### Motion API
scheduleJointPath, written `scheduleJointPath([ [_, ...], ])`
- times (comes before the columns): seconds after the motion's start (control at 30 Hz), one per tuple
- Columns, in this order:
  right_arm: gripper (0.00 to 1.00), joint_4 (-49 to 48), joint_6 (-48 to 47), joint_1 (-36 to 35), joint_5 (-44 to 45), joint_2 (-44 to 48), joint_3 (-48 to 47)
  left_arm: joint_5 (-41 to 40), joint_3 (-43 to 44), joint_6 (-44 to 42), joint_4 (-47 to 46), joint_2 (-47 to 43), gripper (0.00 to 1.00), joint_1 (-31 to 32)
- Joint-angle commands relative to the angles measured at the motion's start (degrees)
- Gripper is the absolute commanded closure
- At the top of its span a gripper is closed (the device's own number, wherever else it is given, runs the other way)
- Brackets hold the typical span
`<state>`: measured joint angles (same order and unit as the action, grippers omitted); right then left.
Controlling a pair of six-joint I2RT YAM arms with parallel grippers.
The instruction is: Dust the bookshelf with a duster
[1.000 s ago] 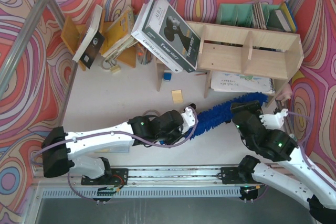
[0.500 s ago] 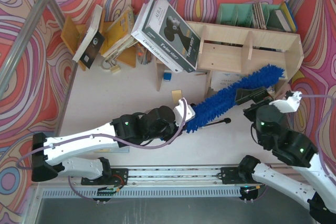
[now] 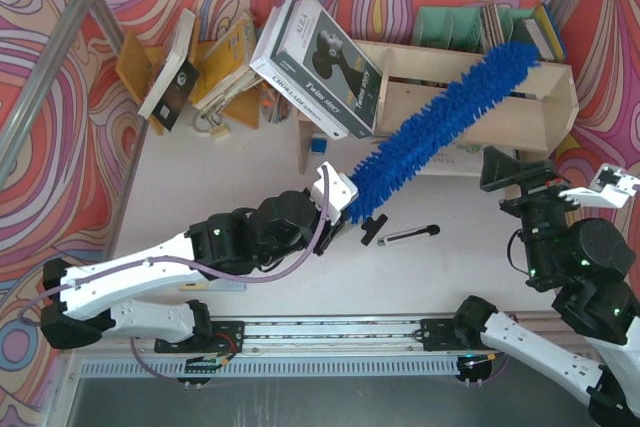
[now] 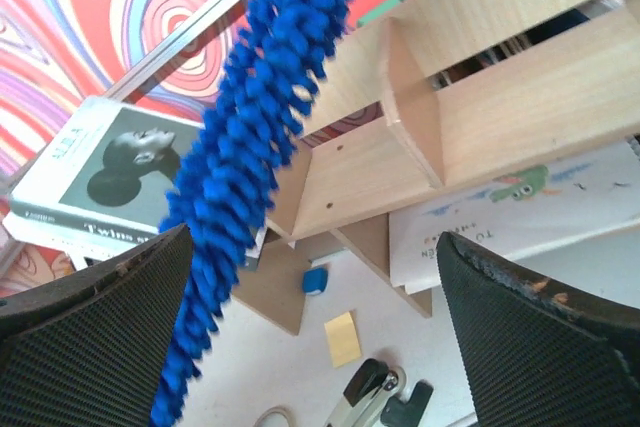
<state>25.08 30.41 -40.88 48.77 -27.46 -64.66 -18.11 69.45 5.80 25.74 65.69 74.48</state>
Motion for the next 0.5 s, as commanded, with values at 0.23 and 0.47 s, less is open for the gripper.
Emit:
scheduleJointPath([
  [0.23, 0.01, -17.1, -9.3, -0.1, -11.5, -12.9, 4.9, -19.3, 17.6, -1.2, -1.7, 9.4, 1.00, 0.0],
  [0.47, 0.01, -17.5, -11.7, -0.2, -11.8, -19.5, 1.9, -23.2, 30.8, -4.3, -1.8, 17.0, 1.00, -1.3],
])
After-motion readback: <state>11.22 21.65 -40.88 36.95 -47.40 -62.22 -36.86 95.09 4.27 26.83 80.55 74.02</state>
